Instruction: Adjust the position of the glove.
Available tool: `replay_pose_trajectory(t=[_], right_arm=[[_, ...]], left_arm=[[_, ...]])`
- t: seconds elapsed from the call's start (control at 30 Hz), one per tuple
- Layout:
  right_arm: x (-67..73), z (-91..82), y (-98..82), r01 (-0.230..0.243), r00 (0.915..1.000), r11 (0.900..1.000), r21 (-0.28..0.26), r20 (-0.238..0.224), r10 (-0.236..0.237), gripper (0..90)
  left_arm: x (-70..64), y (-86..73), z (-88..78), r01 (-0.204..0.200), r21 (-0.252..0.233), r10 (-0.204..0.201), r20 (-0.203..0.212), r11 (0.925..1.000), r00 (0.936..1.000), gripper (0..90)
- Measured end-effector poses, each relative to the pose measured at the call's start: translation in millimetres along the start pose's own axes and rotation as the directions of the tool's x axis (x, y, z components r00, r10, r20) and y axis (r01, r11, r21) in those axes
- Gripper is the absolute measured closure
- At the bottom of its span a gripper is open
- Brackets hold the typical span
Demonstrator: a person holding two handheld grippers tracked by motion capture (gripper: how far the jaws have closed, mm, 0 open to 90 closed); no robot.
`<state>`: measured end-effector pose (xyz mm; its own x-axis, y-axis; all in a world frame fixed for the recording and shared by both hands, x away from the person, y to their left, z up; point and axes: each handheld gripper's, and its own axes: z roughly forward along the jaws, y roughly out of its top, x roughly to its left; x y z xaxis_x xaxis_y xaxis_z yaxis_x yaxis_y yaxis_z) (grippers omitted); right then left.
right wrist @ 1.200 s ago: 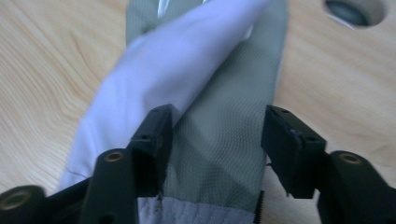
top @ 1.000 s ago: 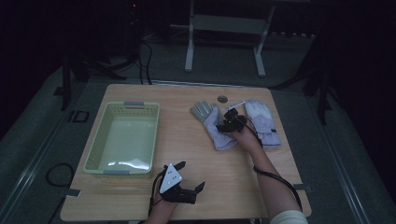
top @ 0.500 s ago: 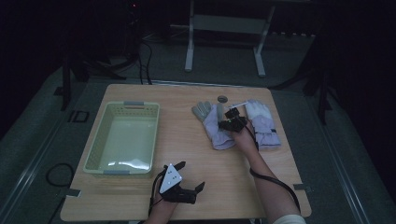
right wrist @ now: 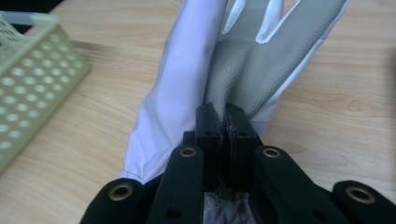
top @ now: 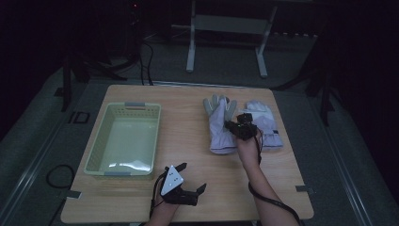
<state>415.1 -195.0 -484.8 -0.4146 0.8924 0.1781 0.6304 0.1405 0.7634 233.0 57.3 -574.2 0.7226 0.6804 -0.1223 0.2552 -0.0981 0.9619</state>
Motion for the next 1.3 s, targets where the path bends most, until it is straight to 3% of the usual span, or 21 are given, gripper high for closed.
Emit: replay_pose_trajectory(t=[0.1, 0.27, 0.43, 0.57, 0.63, 0.83, 1.07, 1.23, 1.3], right_arm=[[14.2, -16.5, -0.9, -0.006, 0.9999, 0.999, -0.032, 0.010, 0.006, 85.9], [34.3, -39.1, -7.6, -0.043, 0.9988, 0.997, -0.061, -0.027, 0.041, 85.9], [50.4, -47.2, -25.3, -0.060, 0.9979, 0.995, -0.077, -0.026, 0.058, 85.9], [55.9, -42.4, -38.1, -0.084, 0.9961, 0.994, -0.066, -0.033, 0.082, 85.9], [61.1, -36.4, -44.9, -0.067, 0.9977, 0.996, -0.056, -0.015, 0.066, 85.9], [65.5, -12.5, -59.5, -0.088, 0.9959, 0.996, -0.013, -0.024, 0.088, 85.8], [62.8, 3.6, -59.3, -0.084, 0.9962, 0.996, -0.001, -0.020, 0.084, 85.6], [55.5, 23.4, -71.2, -0.071, 0.9975, 0.996, 0.056, 0.011, 0.070, 85.0], [53.6, 27.1, -75.3, -0.059, 0.9981, 0.997, 0.056, 0.020, 0.058, 84.7]], left_arm=[[-0.3, 0.0, -0.3, -0.005, 0.001, 0.005, -0.002, 1.0000, 1.0000, 0.0], [-0.3, -0.1, -0.7, -0.006, -0.001, 0.006, 0.001, 1.0000, 1.0000, 0.0], [-1.4, -0.1, -1.3, -0.018, -0.008, 0.018, 0.001, 0.9998, 0.9998, 0.0], [-2.1, -0.1, -1.7, -0.022, -0.011, 0.022, -0.005, 0.9997, 0.9997, 0.0], [-2.2, -0.1, -1.7, -0.024, -0.007, 0.024, -0.010, 0.9997, 0.9997, 0.0], [-2.9, -0.2, -1.5, -0.034, -0.006, 0.033, -0.021, 0.9994, 0.9992, 0.0], [-2.9, -0.4, -0.9, -0.032, -0.003, 0.032, -0.014, 0.9995, 0.9994, 0.0], [-3.1, -0.4, -0.7, -0.030, -0.002, 0.030, -0.008, 0.9995, 0.9995, 0.0], [-2.9, -0.3, -0.7, -0.031, -0.002, 0.031, -0.007, 0.9995, 0.9995, 0.0]])
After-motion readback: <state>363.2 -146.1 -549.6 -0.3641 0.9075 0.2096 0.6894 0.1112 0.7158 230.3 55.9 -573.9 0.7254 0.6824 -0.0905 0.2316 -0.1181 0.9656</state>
